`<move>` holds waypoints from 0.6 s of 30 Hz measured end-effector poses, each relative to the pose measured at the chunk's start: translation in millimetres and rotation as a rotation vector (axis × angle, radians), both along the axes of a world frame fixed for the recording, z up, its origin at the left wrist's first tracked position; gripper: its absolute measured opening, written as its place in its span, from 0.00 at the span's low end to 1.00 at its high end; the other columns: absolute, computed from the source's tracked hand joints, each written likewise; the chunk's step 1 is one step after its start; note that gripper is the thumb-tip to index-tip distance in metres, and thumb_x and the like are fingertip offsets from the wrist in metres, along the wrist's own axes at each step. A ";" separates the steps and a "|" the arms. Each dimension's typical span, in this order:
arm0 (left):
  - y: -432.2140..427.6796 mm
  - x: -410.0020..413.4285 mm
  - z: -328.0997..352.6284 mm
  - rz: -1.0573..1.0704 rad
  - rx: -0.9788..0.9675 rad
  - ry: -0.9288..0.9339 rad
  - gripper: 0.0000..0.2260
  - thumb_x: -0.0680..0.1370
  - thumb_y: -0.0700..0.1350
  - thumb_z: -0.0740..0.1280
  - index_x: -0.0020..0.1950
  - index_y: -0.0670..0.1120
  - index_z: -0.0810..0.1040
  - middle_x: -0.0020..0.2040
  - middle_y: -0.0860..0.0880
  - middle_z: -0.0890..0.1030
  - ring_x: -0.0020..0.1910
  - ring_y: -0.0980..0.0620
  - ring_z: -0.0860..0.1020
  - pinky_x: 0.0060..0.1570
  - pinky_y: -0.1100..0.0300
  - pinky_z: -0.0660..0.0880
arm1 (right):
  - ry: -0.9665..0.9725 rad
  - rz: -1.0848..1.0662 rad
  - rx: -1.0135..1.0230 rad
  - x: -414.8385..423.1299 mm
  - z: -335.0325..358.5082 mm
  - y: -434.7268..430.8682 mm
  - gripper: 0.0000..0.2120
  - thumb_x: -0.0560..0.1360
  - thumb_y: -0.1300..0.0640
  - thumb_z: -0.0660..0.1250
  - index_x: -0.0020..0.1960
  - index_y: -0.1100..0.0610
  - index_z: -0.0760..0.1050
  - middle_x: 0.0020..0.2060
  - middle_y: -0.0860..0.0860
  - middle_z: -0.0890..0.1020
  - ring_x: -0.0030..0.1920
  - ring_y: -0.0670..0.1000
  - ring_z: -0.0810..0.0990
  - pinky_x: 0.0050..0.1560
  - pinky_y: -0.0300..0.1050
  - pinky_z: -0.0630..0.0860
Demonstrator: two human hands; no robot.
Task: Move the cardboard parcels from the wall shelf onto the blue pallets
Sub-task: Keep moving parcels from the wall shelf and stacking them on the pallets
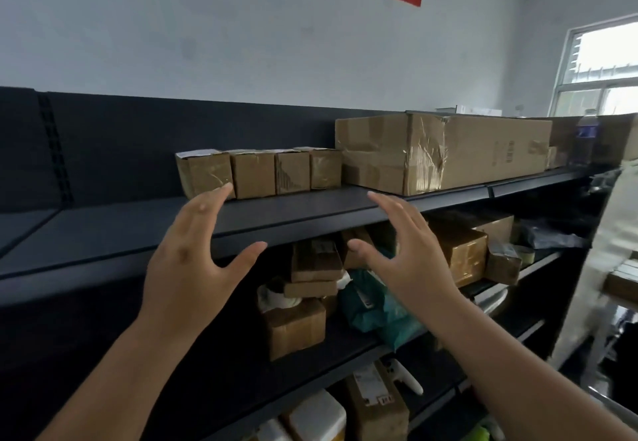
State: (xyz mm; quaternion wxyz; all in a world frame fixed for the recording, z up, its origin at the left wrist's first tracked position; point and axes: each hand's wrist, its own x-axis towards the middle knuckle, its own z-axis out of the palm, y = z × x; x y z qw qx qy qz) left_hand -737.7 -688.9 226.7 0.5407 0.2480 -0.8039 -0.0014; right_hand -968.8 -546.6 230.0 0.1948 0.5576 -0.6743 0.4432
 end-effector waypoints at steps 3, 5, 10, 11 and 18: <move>-17.1 -20.5 12.0 0.049 -0.041 -0.011 0.34 0.73 0.60 0.69 0.75 0.49 0.66 0.69 0.50 0.72 0.65 0.52 0.72 0.54 0.57 0.71 | 0.043 -0.008 -0.025 -27.2 15.6 -24.2 0.31 0.73 0.42 0.68 0.73 0.43 0.61 0.68 0.40 0.67 0.63 0.34 0.60 0.58 0.29 0.58; -25.8 -33.0 19.5 0.077 -0.066 -0.018 0.34 0.74 0.63 0.69 0.75 0.50 0.65 0.69 0.51 0.72 0.65 0.52 0.72 0.53 0.57 0.72 | 0.048 0.000 -0.046 -44.3 24.0 -38.1 0.31 0.73 0.42 0.69 0.73 0.44 0.62 0.68 0.42 0.68 0.63 0.35 0.62 0.60 0.33 0.60; -43.2 -56.3 32.4 0.155 -0.076 -0.041 0.34 0.73 0.65 0.67 0.75 0.51 0.65 0.70 0.52 0.71 0.66 0.51 0.72 0.51 0.57 0.73 | 0.050 0.071 -0.041 -85.7 32.2 -71.7 0.31 0.73 0.42 0.68 0.73 0.46 0.63 0.68 0.44 0.69 0.65 0.39 0.64 0.62 0.37 0.61; -46.3 -58.1 34.4 0.178 -0.063 -0.036 0.34 0.73 0.65 0.67 0.75 0.52 0.65 0.71 0.53 0.70 0.66 0.52 0.72 0.52 0.56 0.73 | 0.053 0.086 -0.037 -92.6 33.6 -78.7 0.31 0.73 0.42 0.68 0.73 0.46 0.62 0.68 0.44 0.69 0.66 0.40 0.65 0.62 0.37 0.61; -73.7 -48.1 54.6 0.341 0.006 -0.035 0.34 0.71 0.61 0.70 0.74 0.55 0.64 0.70 0.55 0.70 0.64 0.54 0.73 0.52 0.57 0.74 | 0.117 0.277 -0.021 -102.2 62.0 -149.9 0.30 0.74 0.41 0.67 0.73 0.44 0.62 0.69 0.43 0.68 0.69 0.44 0.66 0.65 0.38 0.63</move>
